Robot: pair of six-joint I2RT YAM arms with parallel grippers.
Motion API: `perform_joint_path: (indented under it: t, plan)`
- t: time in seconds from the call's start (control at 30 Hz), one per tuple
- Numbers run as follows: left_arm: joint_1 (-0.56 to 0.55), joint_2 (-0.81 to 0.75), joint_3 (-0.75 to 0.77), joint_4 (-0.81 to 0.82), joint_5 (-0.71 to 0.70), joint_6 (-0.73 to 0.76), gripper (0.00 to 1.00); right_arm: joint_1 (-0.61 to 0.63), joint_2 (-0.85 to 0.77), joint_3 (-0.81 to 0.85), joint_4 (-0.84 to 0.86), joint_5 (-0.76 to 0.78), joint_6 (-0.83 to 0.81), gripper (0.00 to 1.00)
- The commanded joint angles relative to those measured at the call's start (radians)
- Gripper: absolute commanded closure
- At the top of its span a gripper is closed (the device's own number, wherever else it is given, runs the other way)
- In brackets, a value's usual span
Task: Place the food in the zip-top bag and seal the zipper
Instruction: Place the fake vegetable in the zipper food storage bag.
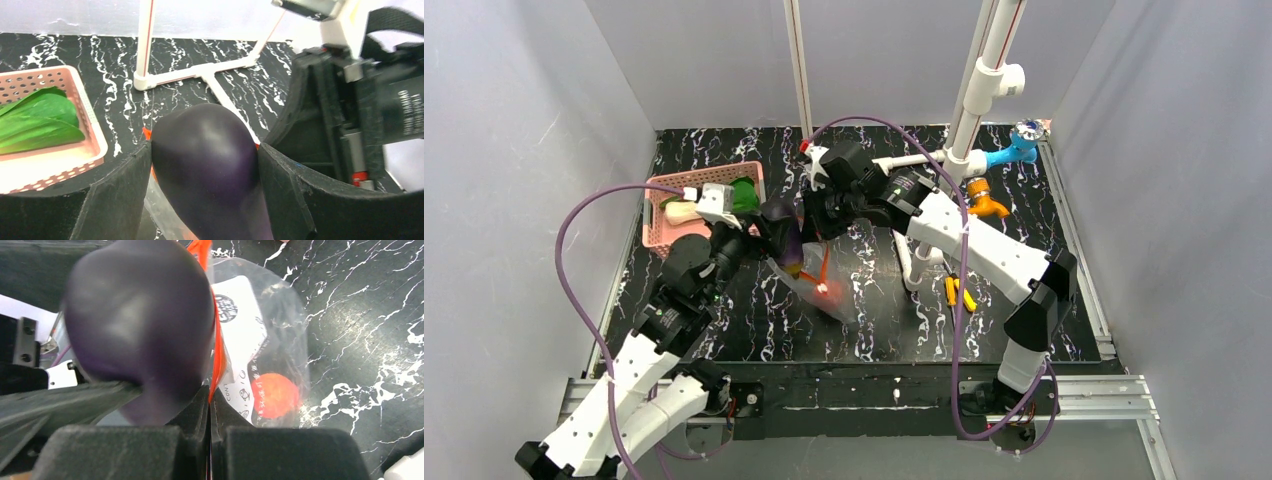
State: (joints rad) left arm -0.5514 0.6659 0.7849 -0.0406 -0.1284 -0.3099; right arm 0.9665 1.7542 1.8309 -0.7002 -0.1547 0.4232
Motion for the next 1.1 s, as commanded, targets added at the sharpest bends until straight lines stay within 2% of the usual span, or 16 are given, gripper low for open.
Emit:
perform_joint_path:
  t: [0.0,0.2,0.33,0.5,0.9,1.07]
  plan:
    - [-0.036,-0.003,-0.054,0.075,-0.152,0.013,1.00,-0.022,-0.024,0.025,0.100,-0.098,0.069,0.99]
    - [-0.041,-0.078,-0.079,0.032,-0.337,-0.133,1.00,-0.030,-0.021,0.001,0.112,-0.121,0.081,0.99]
    - [-0.041,-0.046,-0.034,-0.009,-0.384,-0.228,1.00,-0.031,-0.019,-0.017,0.116,-0.137,0.084,0.99]
    - [-0.041,-0.015,0.007,-0.013,-0.488,-0.262,1.00,-0.030,-0.034,-0.042,0.128,-0.132,0.097,0.99]
    - [-0.041,0.009,0.028,0.020,-0.496,-0.273,1.00,-0.028,-0.035,-0.037,0.131,-0.123,0.122,0.99]
    - [-0.041,0.022,-0.012,0.034,-0.425,-0.176,1.00,-0.030,-0.035,-0.010,0.133,-0.112,0.152,0.99]
